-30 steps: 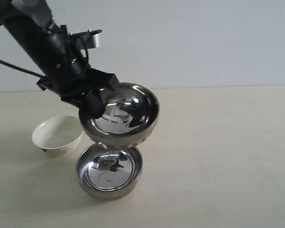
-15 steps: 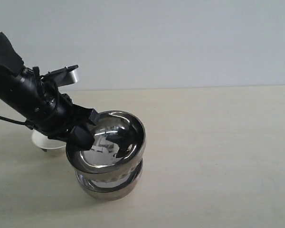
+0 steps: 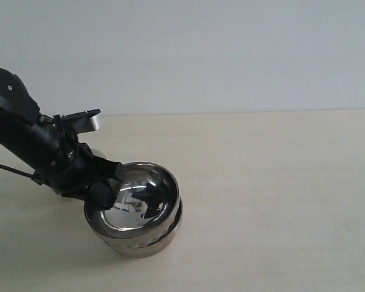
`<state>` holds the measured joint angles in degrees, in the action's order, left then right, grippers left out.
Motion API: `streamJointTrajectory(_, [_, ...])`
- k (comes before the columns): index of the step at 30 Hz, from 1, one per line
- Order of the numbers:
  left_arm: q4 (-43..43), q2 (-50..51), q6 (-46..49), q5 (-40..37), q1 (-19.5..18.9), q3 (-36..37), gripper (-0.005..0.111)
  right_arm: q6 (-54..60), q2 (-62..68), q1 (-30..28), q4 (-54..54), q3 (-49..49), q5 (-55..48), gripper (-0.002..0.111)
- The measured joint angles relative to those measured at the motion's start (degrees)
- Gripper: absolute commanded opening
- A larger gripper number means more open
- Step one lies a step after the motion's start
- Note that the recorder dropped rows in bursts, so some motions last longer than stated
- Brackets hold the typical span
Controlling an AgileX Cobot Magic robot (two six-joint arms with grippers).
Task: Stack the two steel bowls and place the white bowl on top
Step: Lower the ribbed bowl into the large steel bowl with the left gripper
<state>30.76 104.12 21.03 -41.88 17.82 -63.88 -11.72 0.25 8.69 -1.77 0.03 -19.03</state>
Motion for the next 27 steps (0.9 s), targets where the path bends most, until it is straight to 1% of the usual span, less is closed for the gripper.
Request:
streamJointTrajectory(8, [0.0, 3.2, -0.26, 1.07, 0.0, -1.75, 0.004, 0.0, 0.0, 0.0, 0.0, 0.0, 0.0, 0.0])
streamJointTrajectory(17, [0.0, 3.19, -0.26, 1.28, 0.0, -1.88, 0.005, 0.0, 0.0, 0.0, 0.0, 0.0, 0.0, 0.0])
streamJointTrajectory(18, [0.0, 3.19, -0.26, 1.28, 0.0, -1.88, 0.008, 0.0, 0.0, 0.0, 0.0, 0.0, 0.0, 0.0])
streamJointTrajectory(19, [0.0, 3.19, -0.26, 1.28, 0.0, -1.91, 0.013, 0.0, 0.0, 0.0, 0.0, 0.0, 0.0, 0.0])
streamJointTrajectory(23, [0.12, 3.19, -0.26, 0.8, 0.0, -2.01, 0.038, 0.0, 0.0, 0.0, 0.0, 0.0, 0.0, 0.0])
streamJointTrajectory(25, [0.51, 3.19, -0.26, 0.49, 0.0, -2.01, 0.042, 0.0, 0.0, 0.0, 0.0, 0.0, 0.0, 0.0])
streamJointTrajectory(27, [0.9, 3.19, -0.26, 0.4, 0.0, -2.01, 0.043, 0.0, 0.0, 0.0, 0.0, 0.0, 0.0, 0.0])
